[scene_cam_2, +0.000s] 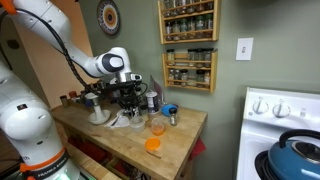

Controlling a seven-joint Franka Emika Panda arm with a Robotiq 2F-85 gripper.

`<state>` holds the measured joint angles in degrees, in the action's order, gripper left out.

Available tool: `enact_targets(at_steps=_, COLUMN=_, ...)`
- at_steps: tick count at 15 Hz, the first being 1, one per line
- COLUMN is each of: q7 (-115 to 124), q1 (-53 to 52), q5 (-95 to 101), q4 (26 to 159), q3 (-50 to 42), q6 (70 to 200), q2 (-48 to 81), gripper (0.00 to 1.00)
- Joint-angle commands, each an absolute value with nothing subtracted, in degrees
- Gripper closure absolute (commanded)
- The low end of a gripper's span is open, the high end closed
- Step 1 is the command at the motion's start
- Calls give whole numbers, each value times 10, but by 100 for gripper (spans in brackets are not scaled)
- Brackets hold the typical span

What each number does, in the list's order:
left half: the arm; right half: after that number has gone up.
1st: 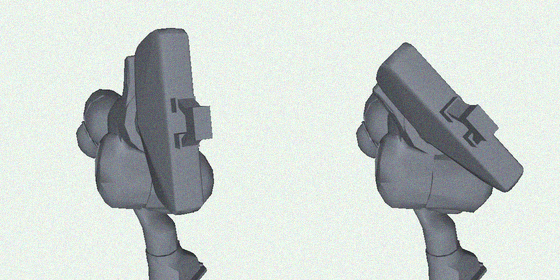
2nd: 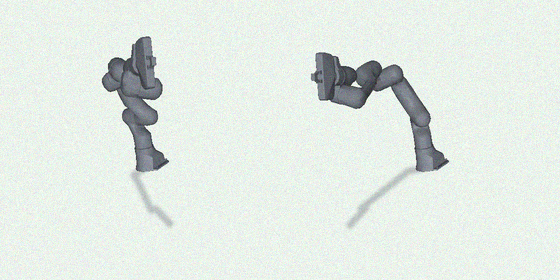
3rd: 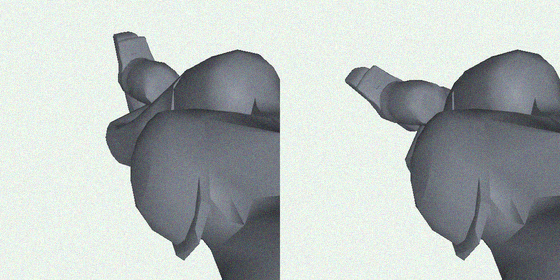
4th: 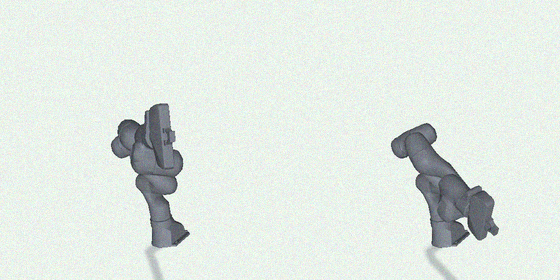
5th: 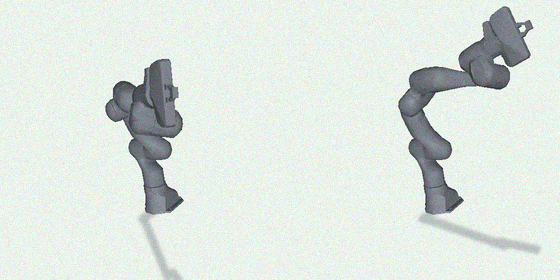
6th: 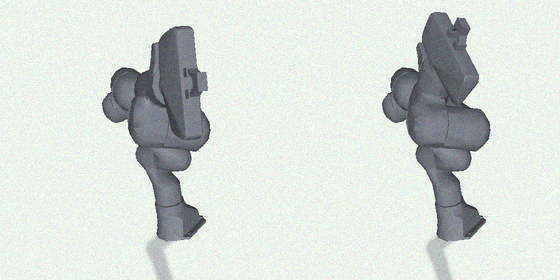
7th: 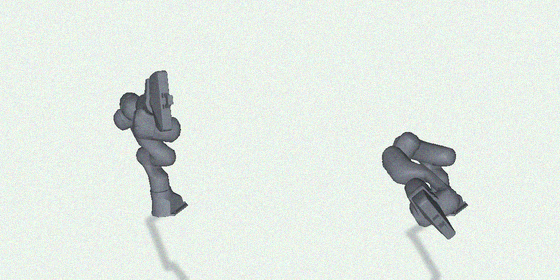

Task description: Move a pen from the blue cup to the container

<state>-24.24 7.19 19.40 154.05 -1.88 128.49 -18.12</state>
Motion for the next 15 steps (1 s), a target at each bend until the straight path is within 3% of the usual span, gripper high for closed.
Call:
enact_targets(at_steps=1, q7=-238, q1=58, q5=199, q4=1539, q3=-34, q6=1282, q2=-182, gripper=85)
enact_targets(at_steps=2, q7=-238, q1=58, q5=199, q4=1539, q3=-36, q6=1282, q2=-182, gripper=96)
enact_targets(at_steps=7, q7=-139, q1=59, q5=345, q4=1517, q3=12, q6=1234, q2=-118, gripper=96)
enact_targets(at_steps=15, q7=-128, q1=31, q5=371, q4=1484, q3=8, q6=1258, q2=-49, gripper=96)
